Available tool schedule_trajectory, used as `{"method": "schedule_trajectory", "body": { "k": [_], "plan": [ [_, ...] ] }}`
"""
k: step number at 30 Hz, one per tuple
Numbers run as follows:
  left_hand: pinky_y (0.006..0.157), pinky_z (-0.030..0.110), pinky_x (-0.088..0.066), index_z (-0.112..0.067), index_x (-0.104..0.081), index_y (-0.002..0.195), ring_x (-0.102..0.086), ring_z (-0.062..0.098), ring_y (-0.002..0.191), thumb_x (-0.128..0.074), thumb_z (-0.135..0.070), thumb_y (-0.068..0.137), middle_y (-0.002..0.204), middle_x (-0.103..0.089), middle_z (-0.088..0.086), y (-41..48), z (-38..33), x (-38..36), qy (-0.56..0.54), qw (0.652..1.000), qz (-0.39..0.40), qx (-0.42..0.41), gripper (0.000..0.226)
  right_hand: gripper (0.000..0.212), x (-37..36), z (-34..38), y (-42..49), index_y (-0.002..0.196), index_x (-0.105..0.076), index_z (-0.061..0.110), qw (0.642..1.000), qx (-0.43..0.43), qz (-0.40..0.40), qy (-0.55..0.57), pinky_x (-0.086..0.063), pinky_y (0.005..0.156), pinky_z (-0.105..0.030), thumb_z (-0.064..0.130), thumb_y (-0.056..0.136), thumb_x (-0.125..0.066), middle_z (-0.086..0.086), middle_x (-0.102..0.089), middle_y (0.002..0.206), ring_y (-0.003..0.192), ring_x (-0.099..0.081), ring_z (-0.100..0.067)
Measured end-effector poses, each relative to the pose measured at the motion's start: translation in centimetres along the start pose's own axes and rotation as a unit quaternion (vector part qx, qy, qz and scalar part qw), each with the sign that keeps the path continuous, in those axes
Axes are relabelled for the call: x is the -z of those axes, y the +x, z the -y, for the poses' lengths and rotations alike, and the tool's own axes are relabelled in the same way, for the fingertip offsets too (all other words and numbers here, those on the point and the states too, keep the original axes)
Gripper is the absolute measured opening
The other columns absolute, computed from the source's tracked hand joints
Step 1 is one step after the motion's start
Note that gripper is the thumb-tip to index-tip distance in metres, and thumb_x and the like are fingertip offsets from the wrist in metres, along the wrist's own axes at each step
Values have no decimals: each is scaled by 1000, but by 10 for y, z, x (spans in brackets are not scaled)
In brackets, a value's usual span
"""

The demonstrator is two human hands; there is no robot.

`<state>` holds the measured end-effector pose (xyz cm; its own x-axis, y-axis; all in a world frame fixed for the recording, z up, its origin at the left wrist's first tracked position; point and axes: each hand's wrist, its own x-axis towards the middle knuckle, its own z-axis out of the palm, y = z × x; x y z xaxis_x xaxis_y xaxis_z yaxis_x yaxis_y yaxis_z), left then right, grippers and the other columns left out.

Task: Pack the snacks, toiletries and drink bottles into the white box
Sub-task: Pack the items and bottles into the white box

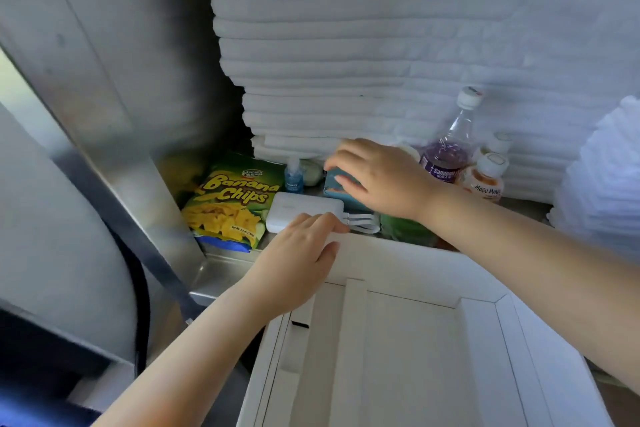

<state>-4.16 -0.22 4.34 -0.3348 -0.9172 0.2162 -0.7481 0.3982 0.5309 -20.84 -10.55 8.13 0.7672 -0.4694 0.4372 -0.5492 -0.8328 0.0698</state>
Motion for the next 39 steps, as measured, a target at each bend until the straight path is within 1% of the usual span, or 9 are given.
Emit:
{"method": "schedule_trajectory", "body": {
  "k": [3, 8, 11, 14, 17, 23, 31, 35, 39],
  "plan": [
    [76, 8, -21, -25, -48, 124, -30, -5, 105, -41, -23, 97, 104, -37, -22, -1, 0, 1, 0, 1000, 12, 6, 28, 39, -29, -16, 34, 132, -51, 12, 998, -22, 51, -9, -52, 77, -42, 9, 93, -52, -9, -49, 135, 118, -49, -25],
    [79, 6, -21, -28, -46, 126, -32, -4, 109, -41, -26, 98, 112, -43, -17, -2, -1, 1, -4, 1000, 22, 21, 29, 62, -74, -26, 55, 148, -28, 22, 991, 7, 135, -15, -46, 92, -40, 1, 93, -49, 1, -21, 157, 137, -32, -22],
    [80, 7, -22, -28, -46, 126, -32, -3, 113, -40, -26, 98, 123, -49, -9, -2, 1, 1, -5, 999, 27, 30, 29, 53, -88, -27, 51, 144, -36, 17, 990, -15, 134, 34, -42, 99, -39, 3, 95, -49, -3, -34, 150, 133, -38, -24],
    [82, 8, -23, -28, -47, 125, -33, -1, 116, -40, -25, 98, 126, -51, -8, -1, 2, 0, -3, 999, 28, 30, 29, 34, -81, -31, 48, 124, -57, 8, 992, -16, 92, 88, -45, 85, -34, 5, 89, -59, -10, -55, 125, 111, -54, -28],
    [85, 10, -25, -30, -47, 124, -33, -2, 118, -41, -26, 98, 126, -51, -10, -1, 3, -2, -1, 999, 29, 39, 28, 21, -60, -30, 41, 110, -63, 3, 993, 15, 80, 80, -40, 72, -30, 6, 89, -60, -14, -59, 108, 96, -57, -30],
    [80, 10, -24, -33, -48, 121, -32, -5, 114, -43, -26, 96, 112, -45, -19, -2, 4, -3, -3, 999, 26, 46, 26, 16, 1, -25, 10, 101, -66, 3, 999, 13, -25, 35, -53, 73, -43, 2, 86, -63, -9, -62, 102, 92, -60, -26],
    [79, 17, -28, -39, -48, 117, -38, -1, 101, -42, -31, 96, 111, -47, -13, 0, 6, -5, 7, 997, 33, 76, 24, 21, 34, 5, -62, 100, -71, 6, 994, -16, -78, 71, -53, 78, -38, -3, 81, -69, -5, -65, 98, 86, -63, -23],
    [80, 23, -34, -41, -47, 115, -42, 2, 99, -38, -42, 96, 109, -48, -12, 1, 6, -6, 12, 995, 40, 90, 22, 28, 35, 12, -78, 104, -71, 14, 965, -107, -135, 200, -48, 84, -18, 3, 78, -73, 0, -64, 98, 86, -61, -11],
    [83, 23, -35, -41, -45, 108, -44, 2, 103, -35, -52, 93, 108, -49, -16, 2, 6, -5, 16, 996, 38, 76, 21, 34, 36, 15, -82, 101, -69, 29, 893, -176, -127, 394, -52, 85, -19, 3, 79, -72, 2, -67, 101, 90, -65, -10]
  ]
}}
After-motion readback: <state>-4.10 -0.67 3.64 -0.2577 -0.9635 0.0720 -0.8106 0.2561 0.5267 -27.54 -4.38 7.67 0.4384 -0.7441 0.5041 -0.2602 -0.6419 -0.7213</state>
